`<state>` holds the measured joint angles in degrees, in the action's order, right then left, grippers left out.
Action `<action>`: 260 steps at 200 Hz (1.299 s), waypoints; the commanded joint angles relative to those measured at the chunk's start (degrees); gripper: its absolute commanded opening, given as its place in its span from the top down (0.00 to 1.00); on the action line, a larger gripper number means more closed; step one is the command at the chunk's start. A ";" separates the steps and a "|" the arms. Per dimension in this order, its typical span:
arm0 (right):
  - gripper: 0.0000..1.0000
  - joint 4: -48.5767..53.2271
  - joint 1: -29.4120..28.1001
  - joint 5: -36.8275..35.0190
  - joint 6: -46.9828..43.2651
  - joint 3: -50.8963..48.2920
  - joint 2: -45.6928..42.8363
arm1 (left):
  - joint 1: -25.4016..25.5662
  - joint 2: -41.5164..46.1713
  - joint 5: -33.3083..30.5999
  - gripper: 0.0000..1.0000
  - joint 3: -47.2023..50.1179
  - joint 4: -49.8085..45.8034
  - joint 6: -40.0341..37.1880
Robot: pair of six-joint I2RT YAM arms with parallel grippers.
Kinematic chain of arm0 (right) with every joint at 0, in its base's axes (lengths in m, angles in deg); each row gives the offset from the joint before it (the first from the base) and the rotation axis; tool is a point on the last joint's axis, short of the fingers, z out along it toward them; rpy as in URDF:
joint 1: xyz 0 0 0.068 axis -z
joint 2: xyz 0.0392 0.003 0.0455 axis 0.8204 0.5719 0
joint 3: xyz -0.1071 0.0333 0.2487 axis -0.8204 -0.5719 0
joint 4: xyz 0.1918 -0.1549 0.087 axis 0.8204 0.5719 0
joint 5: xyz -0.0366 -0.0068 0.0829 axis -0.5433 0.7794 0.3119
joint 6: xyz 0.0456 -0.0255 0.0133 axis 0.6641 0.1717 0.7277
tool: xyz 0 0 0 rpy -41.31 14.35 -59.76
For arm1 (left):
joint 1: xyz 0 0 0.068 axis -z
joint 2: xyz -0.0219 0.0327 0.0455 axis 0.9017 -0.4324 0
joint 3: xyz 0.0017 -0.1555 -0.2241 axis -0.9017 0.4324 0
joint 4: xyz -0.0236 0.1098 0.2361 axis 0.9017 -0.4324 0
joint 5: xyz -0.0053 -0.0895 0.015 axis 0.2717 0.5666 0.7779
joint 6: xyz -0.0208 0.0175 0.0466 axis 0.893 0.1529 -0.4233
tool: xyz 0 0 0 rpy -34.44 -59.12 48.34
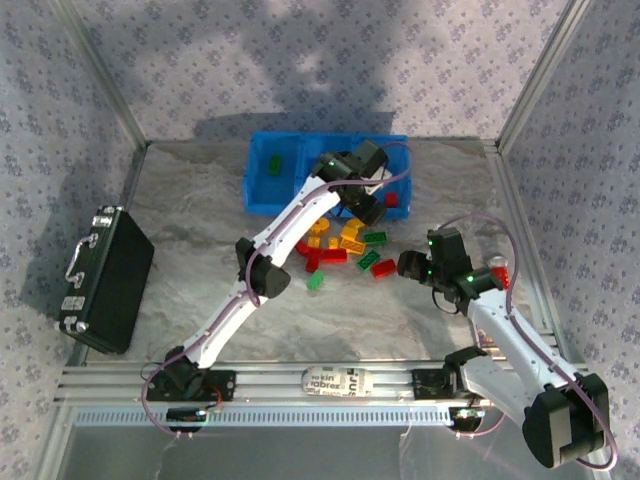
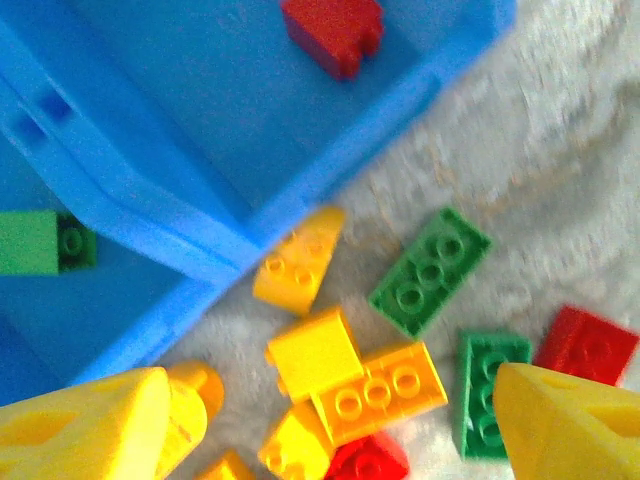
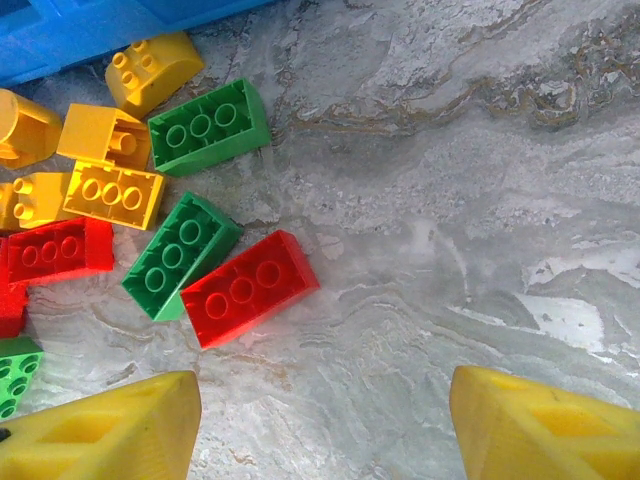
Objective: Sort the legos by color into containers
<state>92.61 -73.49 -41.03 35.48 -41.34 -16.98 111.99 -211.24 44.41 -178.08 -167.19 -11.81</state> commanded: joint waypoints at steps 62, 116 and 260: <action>0.25 0.31 -0.41 2.08 -1.73 0.28 0.95 | -1.94 13.32 6.14 0.26 16.45 -6.02 -7.30; 0.21 -2.54 -0.83 4.62 -3.64 0.00 5.34 | -10.11 65.24 10.58 0.06 106.63 58.79 7.57; 0.03 4.56 -7.90 -1.99 -10.81 16.58 31.04 | -10.06 100.16 4.48 0.04 143.68 65.19 22.25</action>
<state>93.31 -81.40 -40.96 27.59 -26.63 12.70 101.90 -113.02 49.72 -35.53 -104.35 9.41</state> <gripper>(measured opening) 0.979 0.960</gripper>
